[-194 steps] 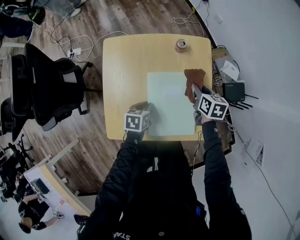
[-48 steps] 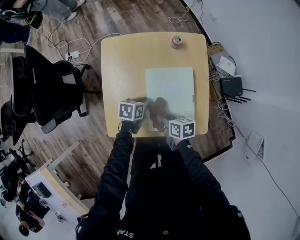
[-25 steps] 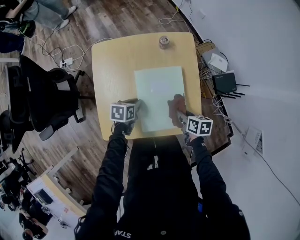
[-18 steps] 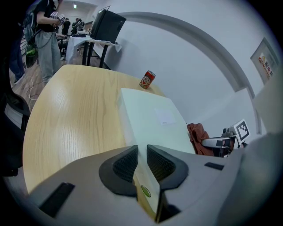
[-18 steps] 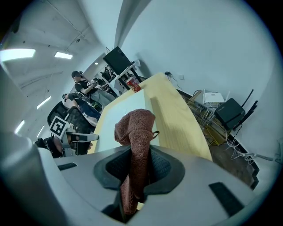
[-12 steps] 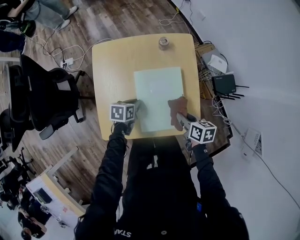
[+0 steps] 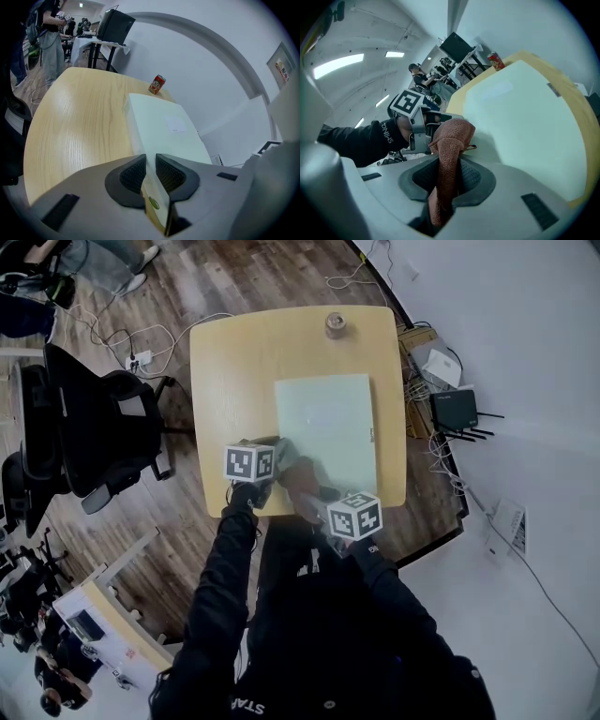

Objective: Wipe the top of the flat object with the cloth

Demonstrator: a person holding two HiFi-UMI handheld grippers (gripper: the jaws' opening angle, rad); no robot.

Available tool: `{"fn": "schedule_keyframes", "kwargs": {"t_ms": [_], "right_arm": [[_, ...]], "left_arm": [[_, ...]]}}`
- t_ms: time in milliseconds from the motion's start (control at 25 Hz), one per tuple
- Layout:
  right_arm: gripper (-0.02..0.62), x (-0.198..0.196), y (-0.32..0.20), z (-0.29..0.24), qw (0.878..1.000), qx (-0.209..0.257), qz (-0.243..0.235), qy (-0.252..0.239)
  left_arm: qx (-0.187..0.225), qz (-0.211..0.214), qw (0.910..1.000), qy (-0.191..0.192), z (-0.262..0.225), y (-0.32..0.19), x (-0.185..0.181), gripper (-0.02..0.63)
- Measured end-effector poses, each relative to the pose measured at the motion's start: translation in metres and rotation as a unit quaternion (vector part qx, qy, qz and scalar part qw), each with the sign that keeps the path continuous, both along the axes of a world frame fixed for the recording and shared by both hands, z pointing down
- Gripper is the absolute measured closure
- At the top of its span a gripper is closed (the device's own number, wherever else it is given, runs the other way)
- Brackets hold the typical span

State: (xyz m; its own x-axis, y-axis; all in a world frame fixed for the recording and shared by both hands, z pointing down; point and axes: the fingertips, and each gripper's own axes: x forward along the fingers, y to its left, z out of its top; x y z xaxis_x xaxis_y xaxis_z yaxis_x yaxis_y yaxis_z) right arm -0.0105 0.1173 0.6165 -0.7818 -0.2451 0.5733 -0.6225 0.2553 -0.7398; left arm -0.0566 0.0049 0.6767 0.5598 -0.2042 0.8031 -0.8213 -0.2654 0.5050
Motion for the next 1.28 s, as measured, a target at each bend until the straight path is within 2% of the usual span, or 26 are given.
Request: {"fn": "schedule_keyframes", "kwargs": {"t_ms": [200,400,1280], "right_arm": [[0.500,-0.003,0.004,0.016,1.000,-0.008,-0.010,0.013],[0.500,0.020,0.005,0.034,0.999,-0.018,0.008,0.040],[0.499,0.179,-0.001,0.039,0.986,0.000,0.102,0.134]], "left_arm": [[0.002,0.002,1.0000,-0.001,-0.001,0.000,0.000,0.523],[0.004,0.006,1.0000,-0.002,0.000,-0.001,0.000,0.523],[0.011,-0.001,0.9995,-0.030,-0.001,0.000,-0.002,0.524]]}}
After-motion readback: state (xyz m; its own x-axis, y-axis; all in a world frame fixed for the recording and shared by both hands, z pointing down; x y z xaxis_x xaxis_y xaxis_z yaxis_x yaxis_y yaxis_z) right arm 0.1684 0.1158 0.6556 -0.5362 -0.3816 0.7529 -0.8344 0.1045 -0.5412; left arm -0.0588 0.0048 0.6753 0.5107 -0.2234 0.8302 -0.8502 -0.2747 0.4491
